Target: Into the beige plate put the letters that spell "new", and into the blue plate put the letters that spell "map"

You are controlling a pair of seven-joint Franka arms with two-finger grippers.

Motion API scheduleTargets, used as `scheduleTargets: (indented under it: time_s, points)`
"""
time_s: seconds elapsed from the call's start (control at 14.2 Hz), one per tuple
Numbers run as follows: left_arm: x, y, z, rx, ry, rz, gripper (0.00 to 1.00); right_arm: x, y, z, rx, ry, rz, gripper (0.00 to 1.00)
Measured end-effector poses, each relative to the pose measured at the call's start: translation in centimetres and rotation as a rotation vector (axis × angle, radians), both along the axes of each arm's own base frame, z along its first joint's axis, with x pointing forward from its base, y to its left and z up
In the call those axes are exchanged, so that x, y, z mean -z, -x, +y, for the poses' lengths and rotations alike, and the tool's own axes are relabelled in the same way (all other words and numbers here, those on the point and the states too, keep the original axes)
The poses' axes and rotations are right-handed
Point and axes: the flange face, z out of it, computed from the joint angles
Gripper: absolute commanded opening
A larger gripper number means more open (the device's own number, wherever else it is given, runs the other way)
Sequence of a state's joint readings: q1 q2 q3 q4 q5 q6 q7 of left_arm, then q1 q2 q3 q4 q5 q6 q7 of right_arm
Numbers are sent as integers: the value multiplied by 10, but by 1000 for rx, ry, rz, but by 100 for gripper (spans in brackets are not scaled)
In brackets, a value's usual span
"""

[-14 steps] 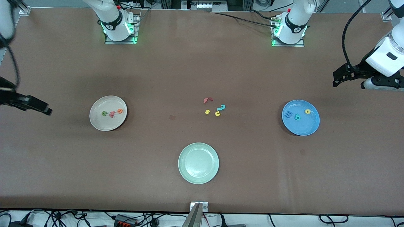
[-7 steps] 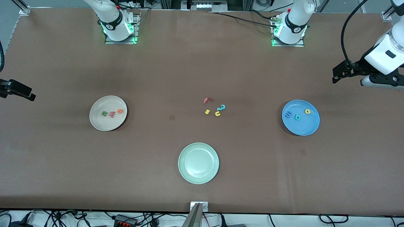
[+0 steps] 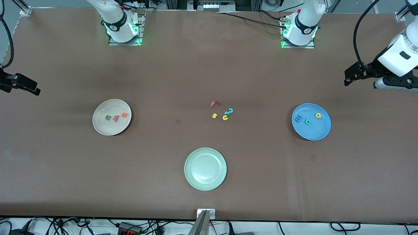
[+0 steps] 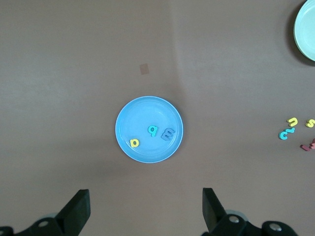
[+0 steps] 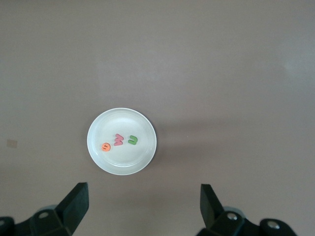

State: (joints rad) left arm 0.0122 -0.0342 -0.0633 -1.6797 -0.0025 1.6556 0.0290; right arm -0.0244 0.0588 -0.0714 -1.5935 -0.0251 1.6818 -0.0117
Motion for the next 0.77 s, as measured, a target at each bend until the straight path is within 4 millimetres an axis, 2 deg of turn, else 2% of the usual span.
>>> scheduleTargets:
  time_s: [0.21,0.77]
  points:
    - [0,0,-2,3,0,2,100,2,8,2,-31,1,2,100]
    - [1,1,-2,3,0,7,100,2,13,3,-42,-1,20,100]
